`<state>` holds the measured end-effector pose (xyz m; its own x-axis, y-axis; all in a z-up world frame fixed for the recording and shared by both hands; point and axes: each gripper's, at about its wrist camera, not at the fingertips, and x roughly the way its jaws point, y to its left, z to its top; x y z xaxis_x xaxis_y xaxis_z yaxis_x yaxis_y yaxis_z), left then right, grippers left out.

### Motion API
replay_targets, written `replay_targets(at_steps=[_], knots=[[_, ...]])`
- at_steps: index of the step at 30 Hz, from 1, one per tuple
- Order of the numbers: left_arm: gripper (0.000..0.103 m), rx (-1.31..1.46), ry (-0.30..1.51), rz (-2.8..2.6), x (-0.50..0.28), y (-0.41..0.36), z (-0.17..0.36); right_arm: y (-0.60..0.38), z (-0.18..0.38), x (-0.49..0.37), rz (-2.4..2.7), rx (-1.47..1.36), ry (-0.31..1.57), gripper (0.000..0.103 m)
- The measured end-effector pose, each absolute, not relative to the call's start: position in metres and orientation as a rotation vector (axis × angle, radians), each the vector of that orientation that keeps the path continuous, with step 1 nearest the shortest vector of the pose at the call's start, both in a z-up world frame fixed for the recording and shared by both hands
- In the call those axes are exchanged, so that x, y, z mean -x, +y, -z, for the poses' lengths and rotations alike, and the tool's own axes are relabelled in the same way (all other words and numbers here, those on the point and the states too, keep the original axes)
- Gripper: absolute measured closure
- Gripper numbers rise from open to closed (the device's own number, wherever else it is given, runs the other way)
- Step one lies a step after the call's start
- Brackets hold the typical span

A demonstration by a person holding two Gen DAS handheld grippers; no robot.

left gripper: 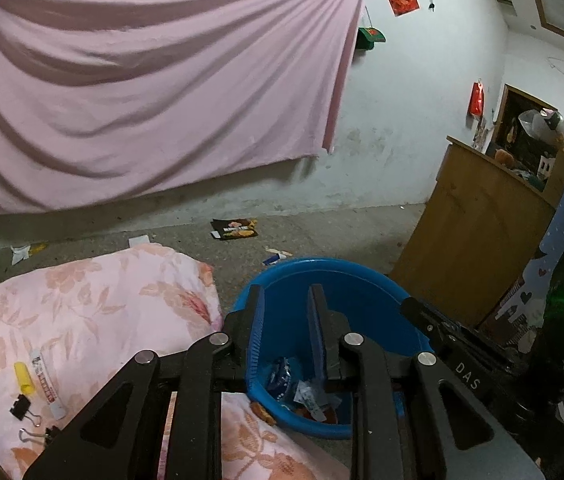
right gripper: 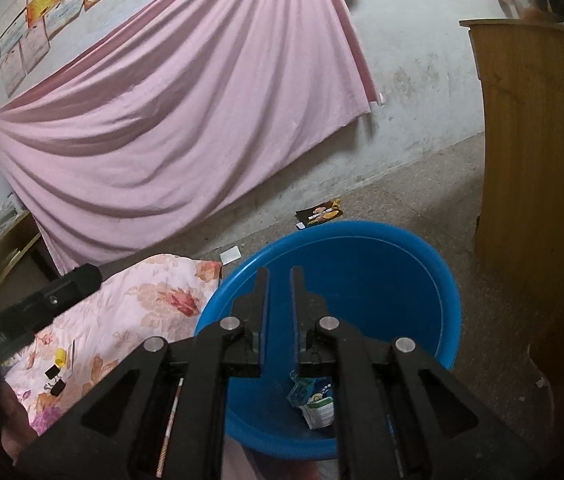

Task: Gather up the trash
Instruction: 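Carry disc and blue stick over the blue basin and open both tools, then move both tools back over the bed toward the binder clips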

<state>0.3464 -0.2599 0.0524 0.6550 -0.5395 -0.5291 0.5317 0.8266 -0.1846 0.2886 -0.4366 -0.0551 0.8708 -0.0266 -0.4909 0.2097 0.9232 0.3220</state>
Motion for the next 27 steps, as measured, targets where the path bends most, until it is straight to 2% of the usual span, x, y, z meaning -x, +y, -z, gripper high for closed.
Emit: replay_targets(at_steps=[3, 8, 11, 16, 25, 27], knots=[[0.074, 0.026, 0.585, 0.597, -0.344, -0.251, -0.053, -0.434, 0.054, -0.290, 0.122, -0.366, 0.491, 0.060], [0.073, 0.053, 0.533, 0.562, -0.336, -0.234, -0.061, -0.423, 0.045, -0.284, 0.118, -0.323, 0.425, 0.052], [0.067, 0.066, 0.498, 0.535, -0.332, -0.221, -0.067, -0.416, 0.036, -0.279, 0.111, -0.289, 0.374, 0.047], [0.065, 0.072, 0.441, 0.490, -0.323, -0.198, -0.078, -0.398, 0.024, -0.274, 0.091, -0.225, 0.295, 0.037], [0.039, 0.091, 0.312, 0.397, -0.298, -0.145, -0.092, -0.358, -0.001, -0.258, 0.035, -0.128, 0.113, 0.014], [0.022, 0.100, 0.291, 0.369, -0.293, -0.133, -0.093, -0.351, -0.004, -0.256, 0.024, -0.118, 0.088, 0.006]])
